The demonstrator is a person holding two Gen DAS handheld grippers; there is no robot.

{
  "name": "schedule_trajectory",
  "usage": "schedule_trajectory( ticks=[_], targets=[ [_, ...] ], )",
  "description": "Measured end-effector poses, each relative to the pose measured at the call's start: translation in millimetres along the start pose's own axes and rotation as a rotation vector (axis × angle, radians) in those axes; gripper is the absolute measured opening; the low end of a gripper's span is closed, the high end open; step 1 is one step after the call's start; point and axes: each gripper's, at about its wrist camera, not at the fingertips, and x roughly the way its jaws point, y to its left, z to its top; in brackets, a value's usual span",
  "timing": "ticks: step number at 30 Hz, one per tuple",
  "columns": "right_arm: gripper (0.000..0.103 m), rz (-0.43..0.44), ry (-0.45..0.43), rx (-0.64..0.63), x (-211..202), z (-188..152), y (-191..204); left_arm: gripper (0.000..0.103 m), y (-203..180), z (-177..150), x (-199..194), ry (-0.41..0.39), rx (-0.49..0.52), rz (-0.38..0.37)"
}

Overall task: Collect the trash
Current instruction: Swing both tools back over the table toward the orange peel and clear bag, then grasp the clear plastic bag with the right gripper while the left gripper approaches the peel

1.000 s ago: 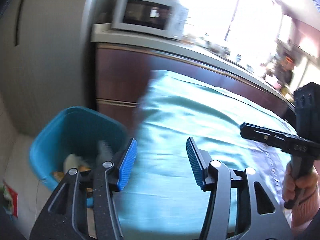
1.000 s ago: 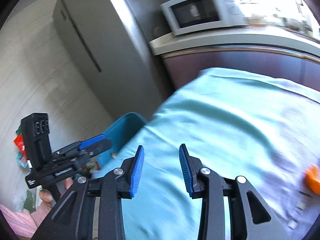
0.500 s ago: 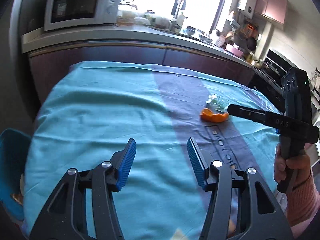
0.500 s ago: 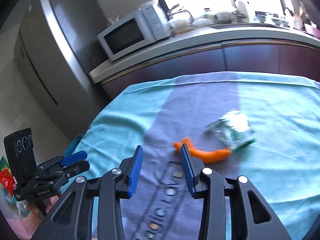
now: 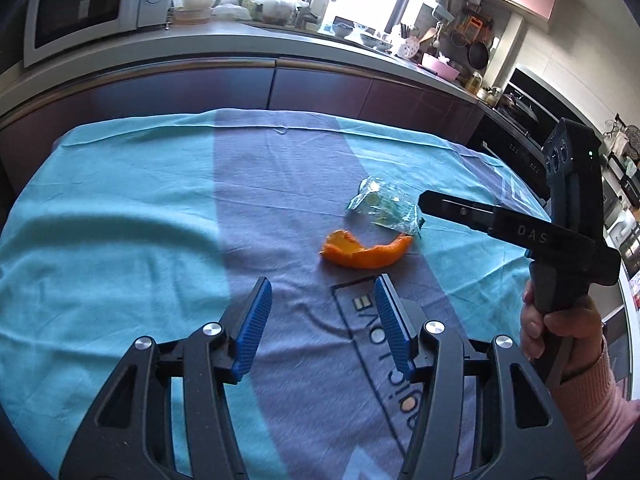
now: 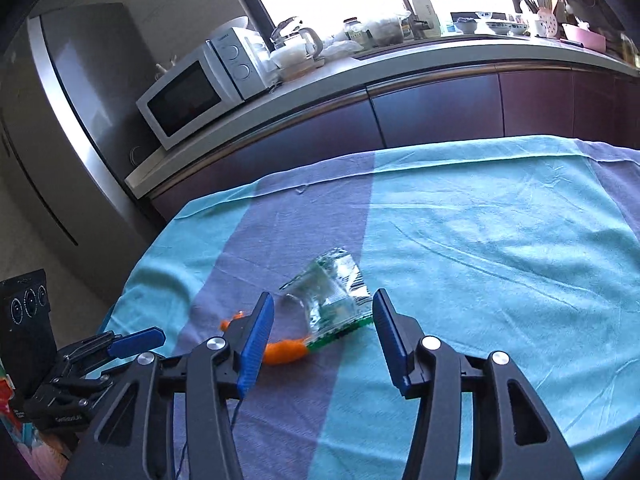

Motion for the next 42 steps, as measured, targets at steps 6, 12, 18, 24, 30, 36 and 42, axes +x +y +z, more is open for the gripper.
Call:
schedule_trajectory(
  ticks=[6,12,18,24,30,36,42],
  targets=[
    [0.055,0.014,0.024,0.01,10,4,-7,0.055,-8,11,26,0.041,0.013,0.011],
    [0.054,0.01,0.039,0.0,17,5,-7,0.056,-14,18,44,0.074,0.023,0.007],
    [0.036,-0.003,0.071,-0.02,23,2,-7,0.056,-21,20,56,0.098,0.04,-0.004],
    [0.034,0.0,0.064,-0.018,21,0,-8,0.048,-21,21,57,0.1,0.035,-0.007],
    [0.034,-0.003,0.068,-0.027,17,-3,-7,0.04,-18,20,51,0.085,0.01,-0.019],
    [0.034,0.014,0.082,-0.042,13,-11,-1,0.015,-20,16,52,0.099,0.002,-0.041],
    [0.034,0.027,0.085,-0.048,12,-15,3,0.044,-22,17,51,0.103,-0.006,-0.055]
  ],
)
